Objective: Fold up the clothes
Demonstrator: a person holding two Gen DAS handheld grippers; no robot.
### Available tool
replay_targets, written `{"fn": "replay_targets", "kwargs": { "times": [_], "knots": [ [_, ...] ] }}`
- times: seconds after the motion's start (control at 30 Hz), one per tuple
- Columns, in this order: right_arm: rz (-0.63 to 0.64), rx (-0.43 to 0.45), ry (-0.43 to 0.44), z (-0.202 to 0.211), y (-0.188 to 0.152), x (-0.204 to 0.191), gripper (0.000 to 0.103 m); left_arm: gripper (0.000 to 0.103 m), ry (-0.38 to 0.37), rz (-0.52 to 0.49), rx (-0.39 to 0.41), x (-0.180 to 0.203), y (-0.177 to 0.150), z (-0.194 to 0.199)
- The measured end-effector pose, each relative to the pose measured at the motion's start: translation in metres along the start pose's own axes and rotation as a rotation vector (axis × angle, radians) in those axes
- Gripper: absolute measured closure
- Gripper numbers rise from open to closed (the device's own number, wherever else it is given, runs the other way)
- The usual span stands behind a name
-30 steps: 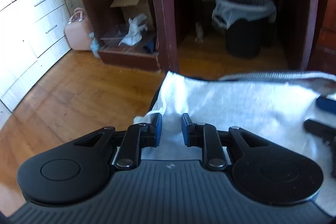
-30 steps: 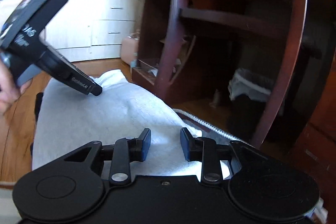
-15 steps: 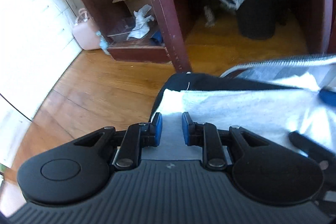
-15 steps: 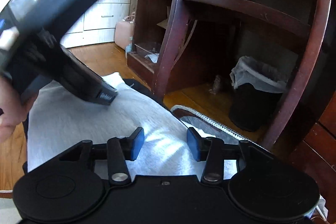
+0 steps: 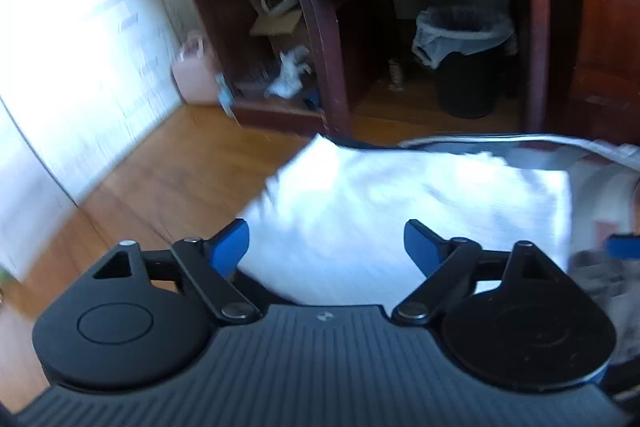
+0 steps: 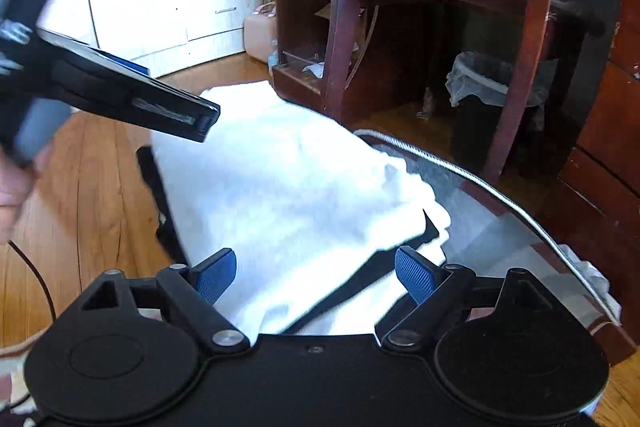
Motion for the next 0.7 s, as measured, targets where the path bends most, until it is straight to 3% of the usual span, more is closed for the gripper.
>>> {"fn": "replay_targets", "kwargs": {
  "times": [0.17,0.37,0.5,0.7],
  "knots": [
    [-0.044,-0.047,0.016,0.019,-0.016,0.003,0.014,0.009,-0.024,0.01,-0.066,0.019,-0.029,0.029],
    [-0.101,-0.043,-0.008,0.062,-0.036,0.01,0.014,0.009,-0.044,0.007,-0.172,0.045,-0.068,0.056],
    [-0.064,-0.048,-0.022,0.088,-0.049,0.007,0.014,0.001,-0.022,0.005,-0.184,0.055,-0.093,0.084],
    [-0.003,-0.091,-0.013,0.11,-0.084,-0.002,0.014,0.0,-0.016,0.025,-0.216,0.059,-0.128,0.115]
  ]
}}
Point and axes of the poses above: each gripper's, at about its wrist camera, not at the fingertips, and z roughly against the way its jaws point, x to its right, y to its top, the point moved 5 cm from there along -z, roughly the way its jaws point, and after that the axes turned 11 degrees about z, right-handed, at the moved point
